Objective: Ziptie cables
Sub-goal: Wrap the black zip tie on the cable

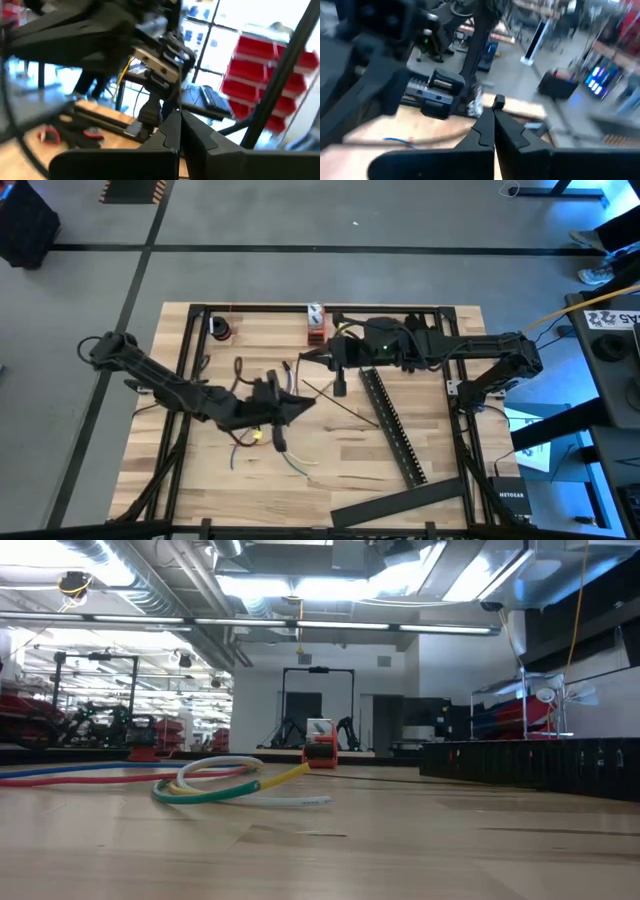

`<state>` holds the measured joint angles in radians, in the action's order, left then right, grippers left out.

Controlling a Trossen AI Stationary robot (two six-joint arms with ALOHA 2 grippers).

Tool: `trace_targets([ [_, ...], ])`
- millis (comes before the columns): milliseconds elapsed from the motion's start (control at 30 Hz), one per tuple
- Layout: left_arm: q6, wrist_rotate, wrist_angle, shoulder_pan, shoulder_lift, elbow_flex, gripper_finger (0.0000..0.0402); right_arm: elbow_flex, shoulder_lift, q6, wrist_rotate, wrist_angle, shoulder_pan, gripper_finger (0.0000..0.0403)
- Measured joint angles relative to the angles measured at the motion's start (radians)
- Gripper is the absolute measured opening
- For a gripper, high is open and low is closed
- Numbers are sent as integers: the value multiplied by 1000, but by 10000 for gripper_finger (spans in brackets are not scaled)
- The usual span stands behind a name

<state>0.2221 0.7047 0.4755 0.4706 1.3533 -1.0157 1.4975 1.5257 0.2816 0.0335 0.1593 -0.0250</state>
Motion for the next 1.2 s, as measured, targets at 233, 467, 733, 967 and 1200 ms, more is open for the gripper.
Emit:
trace_targets([
  [233, 203, 148, -126, 89, -90, 0, 0, 0, 0, 97, 42, -116, 37, 0],
  [467, 160, 194, -160, 96, -109, 0, 0, 0, 0, 110, 98, -75, 54, 0],
  [733, -89, 202, -151, 73, -196, 0, 0, 1, -85, -141, 132, 227, 52, 3],
  [967, -408, 73, -149, 1, -235, 0, 0, -71, -98, -751, -114, 319, 93, 87],
  [1200, -725, -92, -161, -60, -224, 0, 0, -316, 20, -1229, -443, -273, 132, 199],
])
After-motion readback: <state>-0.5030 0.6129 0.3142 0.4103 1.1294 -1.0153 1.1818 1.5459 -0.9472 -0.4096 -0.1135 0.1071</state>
